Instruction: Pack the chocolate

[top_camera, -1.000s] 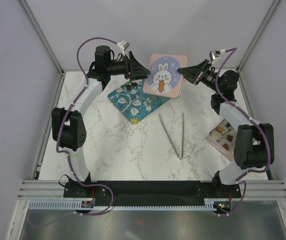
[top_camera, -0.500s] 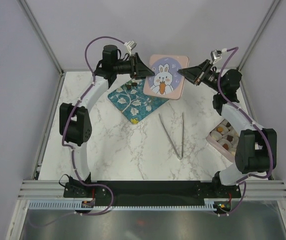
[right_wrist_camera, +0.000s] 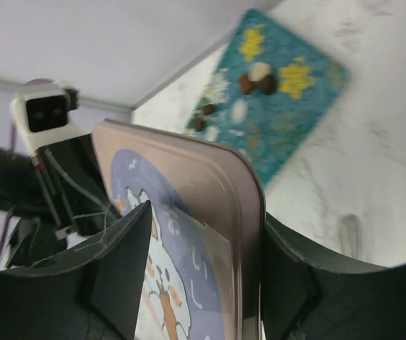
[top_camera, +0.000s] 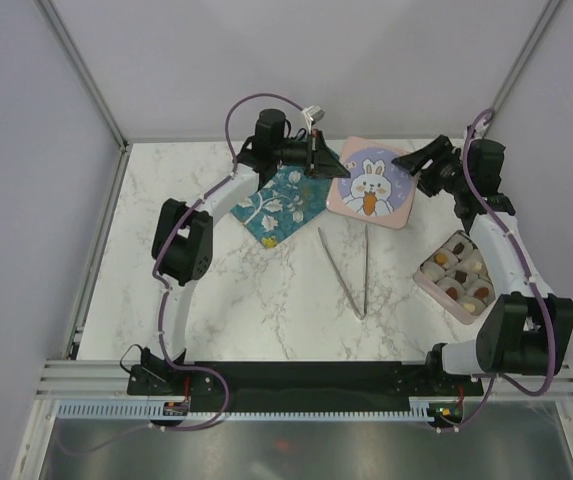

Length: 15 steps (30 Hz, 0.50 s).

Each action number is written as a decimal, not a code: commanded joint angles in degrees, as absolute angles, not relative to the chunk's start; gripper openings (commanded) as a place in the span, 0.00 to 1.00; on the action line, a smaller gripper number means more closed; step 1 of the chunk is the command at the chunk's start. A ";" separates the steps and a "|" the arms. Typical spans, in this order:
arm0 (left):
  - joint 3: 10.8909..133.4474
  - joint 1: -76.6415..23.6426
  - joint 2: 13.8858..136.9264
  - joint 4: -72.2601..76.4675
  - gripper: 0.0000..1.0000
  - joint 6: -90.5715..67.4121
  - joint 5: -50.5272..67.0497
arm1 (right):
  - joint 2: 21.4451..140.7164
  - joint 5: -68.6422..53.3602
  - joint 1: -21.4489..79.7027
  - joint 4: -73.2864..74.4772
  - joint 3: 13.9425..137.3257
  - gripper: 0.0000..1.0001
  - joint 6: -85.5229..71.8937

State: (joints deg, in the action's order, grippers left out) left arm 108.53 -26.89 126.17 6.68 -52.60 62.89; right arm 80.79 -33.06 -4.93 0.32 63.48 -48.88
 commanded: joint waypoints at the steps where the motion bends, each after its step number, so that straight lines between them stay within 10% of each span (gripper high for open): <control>1: 111.45 -30.23 129.28 13.26 0.02 -57.65 63.72 | 74.90 -7.75 -5.71 24.47 70.03 0.65 -41.57; 15: 113.55 -39.29 139.92 37.25 0.02 -73.91 63.46 | 58.90 21.44 -10.72 48.43 67.16 0.84 -39.03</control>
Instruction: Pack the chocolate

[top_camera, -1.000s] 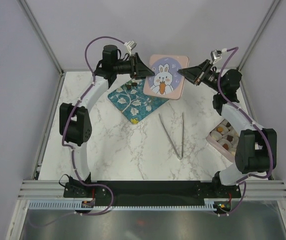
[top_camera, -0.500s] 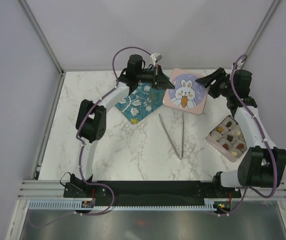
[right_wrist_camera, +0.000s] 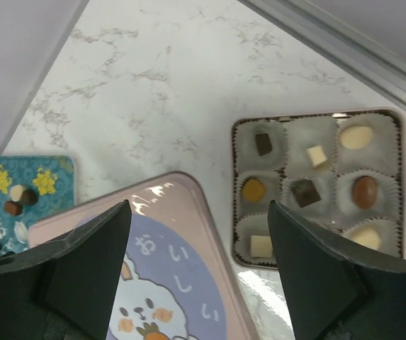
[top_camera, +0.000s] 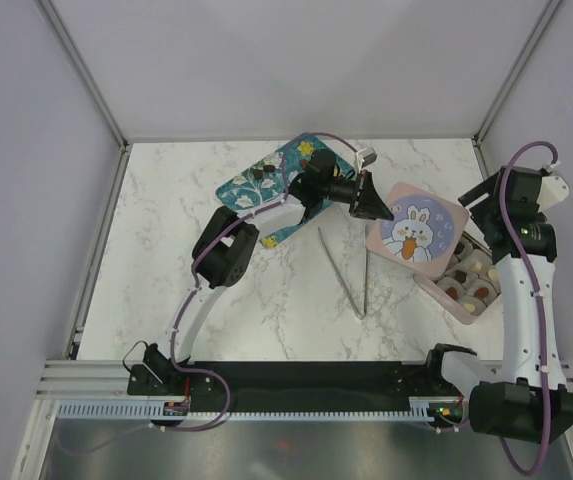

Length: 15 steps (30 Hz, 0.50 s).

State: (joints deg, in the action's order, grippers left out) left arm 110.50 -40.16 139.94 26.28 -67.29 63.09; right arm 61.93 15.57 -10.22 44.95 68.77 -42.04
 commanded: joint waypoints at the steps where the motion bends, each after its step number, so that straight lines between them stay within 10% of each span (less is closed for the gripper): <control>1: 113.90 -39.37 140.18 37.61 0.02 -74.70 63.37 | 58.02 22.14 -11.07 48.86 66.37 0.87 -38.59; 15: 110.92 -39.90 138.87 36.83 0.02 -77.08 57.67 | 62.48 32.79 -17.84 45.00 57.84 0.70 -38.13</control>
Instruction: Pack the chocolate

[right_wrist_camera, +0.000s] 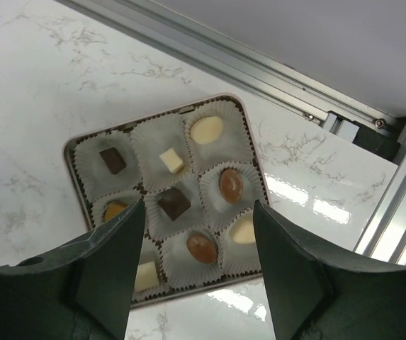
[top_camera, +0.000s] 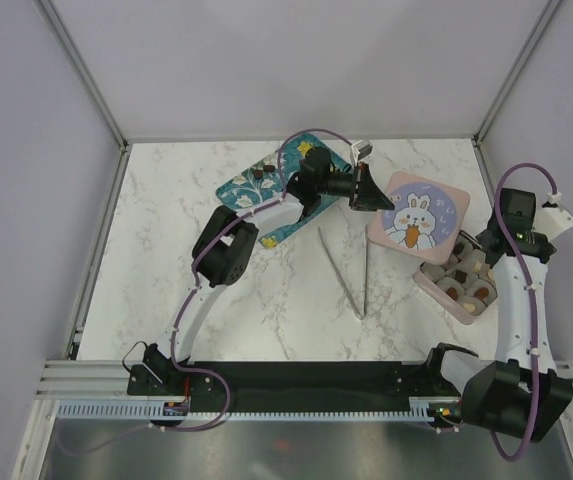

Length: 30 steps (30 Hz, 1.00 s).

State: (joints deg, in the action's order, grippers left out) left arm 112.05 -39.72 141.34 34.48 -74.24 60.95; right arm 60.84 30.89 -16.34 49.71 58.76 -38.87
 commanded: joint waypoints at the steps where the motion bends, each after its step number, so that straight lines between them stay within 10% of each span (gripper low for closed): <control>1: 110.22 -39.82 138.17 36.91 0.02 -77.69 57.40 | 62.93 31.91 -18.89 44.65 57.14 0.70 -38.58; 30: 102.66 -31.55 139.39 39.90 0.02 -80.16 57.04 | 75.06 17.67 -35.42 24.97 42.10 0.49 -32.96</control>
State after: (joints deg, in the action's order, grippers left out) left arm 101.38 -31.27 139.98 36.45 -78.89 56.47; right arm 76.12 19.92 -35.18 29.58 43.57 -34.04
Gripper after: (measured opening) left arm 0.125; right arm 0.512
